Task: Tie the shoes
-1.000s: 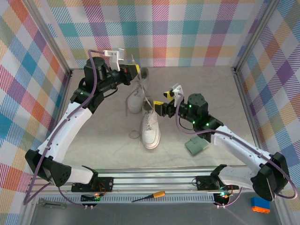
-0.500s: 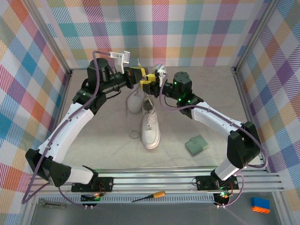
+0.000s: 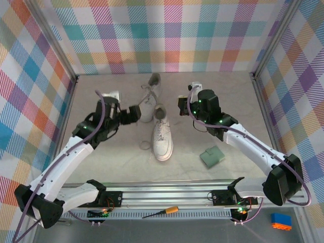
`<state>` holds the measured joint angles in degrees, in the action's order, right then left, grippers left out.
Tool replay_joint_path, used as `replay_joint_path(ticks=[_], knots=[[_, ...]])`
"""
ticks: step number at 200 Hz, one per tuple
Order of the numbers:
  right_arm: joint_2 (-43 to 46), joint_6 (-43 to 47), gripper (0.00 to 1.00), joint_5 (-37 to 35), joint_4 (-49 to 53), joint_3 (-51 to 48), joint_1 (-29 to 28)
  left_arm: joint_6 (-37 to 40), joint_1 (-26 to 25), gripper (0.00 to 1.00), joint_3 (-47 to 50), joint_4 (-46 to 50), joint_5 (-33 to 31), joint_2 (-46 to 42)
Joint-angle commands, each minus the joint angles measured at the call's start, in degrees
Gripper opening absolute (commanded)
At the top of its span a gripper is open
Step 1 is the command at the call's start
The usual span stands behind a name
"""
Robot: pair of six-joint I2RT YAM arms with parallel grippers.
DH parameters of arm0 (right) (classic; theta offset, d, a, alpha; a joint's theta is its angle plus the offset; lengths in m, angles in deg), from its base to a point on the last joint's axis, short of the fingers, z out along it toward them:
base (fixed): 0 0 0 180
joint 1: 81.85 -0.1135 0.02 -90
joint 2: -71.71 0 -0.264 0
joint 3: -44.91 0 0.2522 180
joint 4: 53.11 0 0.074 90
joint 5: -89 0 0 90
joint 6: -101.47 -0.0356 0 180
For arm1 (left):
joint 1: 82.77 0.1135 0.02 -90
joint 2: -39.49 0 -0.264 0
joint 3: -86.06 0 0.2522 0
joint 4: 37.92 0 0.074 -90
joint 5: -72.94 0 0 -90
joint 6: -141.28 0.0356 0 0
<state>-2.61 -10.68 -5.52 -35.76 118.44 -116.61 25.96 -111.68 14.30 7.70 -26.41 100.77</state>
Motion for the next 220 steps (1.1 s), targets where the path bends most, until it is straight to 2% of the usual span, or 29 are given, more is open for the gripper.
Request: replay_joint_path(ticks=[1, 23, 41, 74, 135, 163, 176, 198, 212, 220], knots=[[-0.8, -5.8, 0.0, -1.7, 10.7, 0.9, 0.0, -7.5, -3.0, 0.88, 7.6, 4.6, -4.0, 1.2], [-2.4, -9.5, 0.0, -2.0, 13.1, 2.2, 0.0, -10.4, -6.1, 0.79, 11.5, -0.7, -2.3, 6.0], [-3.0, -9.1, 0.0, -0.4, 15.2, 3.1, 0.1, -10.9, -9.1, 0.69, 10.3, -1.3, -4.0, 12.1], [0.4, -9.0, 0.0, 0.0, 12.2, -0.3, 0.1, -11.6, -10.8, 0.65, 9.1, -2.5, -5.1, 20.4], [2.1, -8.5, 0.0, -0.1, 12.8, -1.8, 0.1, -14.7, -10.8, 0.58, 7.9, -7.7, -5.7, 29.2], [2.9, -8.7, 0.0, -0.2, 13.2, -2.6, 0.2, -16.2, -10.8, 0.51, 8.4, -8.2, -5.7, 31.9], [3.3, -8.6, 0.0, -0.5, 13.4, -2.9, 0.3, -16.9, -10.9, 0.42, 9.3, -8.7, -5.3, 32.3], [3.7, -8.5, 0.0, -2.4, 14.0, -3.1, 0.2, -17.9, -10.9, 0.16, 10.8, -8.6, -6.5, 31.9], [3.9, -7.6, 0.0, -4.4, 14.5, -3.2, 0.2, -17.8, -10.8, 0.02, 10.8, -6.1, -9.8, 29.4], [4.0, -7.6, 0.0, -6.5, 15.5, -3.0, 0.3, -17.4, -10.6, 0.0, 10.6, -4.5, -12.1, 27.1]])
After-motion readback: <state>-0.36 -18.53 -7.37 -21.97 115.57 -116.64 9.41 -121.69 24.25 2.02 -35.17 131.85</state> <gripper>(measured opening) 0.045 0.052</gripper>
